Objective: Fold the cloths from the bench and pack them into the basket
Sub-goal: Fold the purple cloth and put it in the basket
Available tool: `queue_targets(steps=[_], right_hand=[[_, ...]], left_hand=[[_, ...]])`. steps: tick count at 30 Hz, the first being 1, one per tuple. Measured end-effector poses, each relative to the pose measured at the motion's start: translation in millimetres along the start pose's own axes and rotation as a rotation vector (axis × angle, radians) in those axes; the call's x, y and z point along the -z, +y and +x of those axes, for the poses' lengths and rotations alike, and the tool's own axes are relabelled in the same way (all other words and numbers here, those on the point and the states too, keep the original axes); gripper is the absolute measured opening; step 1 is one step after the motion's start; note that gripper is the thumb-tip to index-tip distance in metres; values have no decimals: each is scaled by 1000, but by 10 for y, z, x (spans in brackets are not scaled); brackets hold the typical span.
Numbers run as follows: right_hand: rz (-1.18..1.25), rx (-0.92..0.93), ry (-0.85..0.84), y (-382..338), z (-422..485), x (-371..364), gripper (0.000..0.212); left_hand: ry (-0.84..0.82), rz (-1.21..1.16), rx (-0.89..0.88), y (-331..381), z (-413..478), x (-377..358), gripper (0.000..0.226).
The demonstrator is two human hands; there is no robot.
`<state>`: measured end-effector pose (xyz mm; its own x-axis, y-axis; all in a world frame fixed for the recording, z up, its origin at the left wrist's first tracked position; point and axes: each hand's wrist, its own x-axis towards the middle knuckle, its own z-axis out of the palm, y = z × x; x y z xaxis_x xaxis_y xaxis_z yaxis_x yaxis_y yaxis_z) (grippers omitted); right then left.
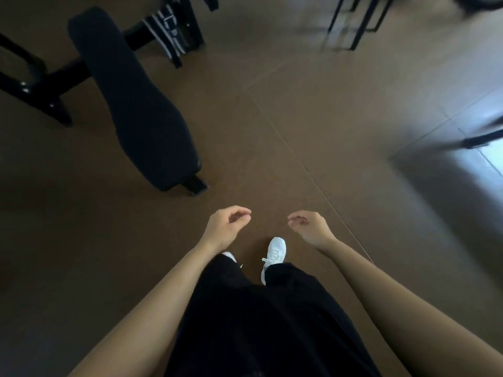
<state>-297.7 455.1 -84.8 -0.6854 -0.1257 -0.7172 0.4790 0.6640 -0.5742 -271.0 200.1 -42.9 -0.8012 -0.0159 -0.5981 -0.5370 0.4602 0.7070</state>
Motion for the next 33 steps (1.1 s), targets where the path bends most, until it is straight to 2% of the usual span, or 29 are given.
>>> queue_targets(steps=[7, 17, 25, 33], right_hand=[[86, -58, 137, -160, 522, 852, 21], [245, -182, 331, -500, 1115, 1957, 18], [427, -215, 410, -606, 1903, 3035, 19], [289, -140, 331, -623, 2838, 4712, 19]], left_hand=[[-104, 98, -77, 701, 1029, -139, 13], [-388, 248, -217, 2003, 2748, -289, 12], [-432, 375, -262, 3242, 4011, -684, 16], [-350, 329, -239, 4531, 5027, -1193, 12]])
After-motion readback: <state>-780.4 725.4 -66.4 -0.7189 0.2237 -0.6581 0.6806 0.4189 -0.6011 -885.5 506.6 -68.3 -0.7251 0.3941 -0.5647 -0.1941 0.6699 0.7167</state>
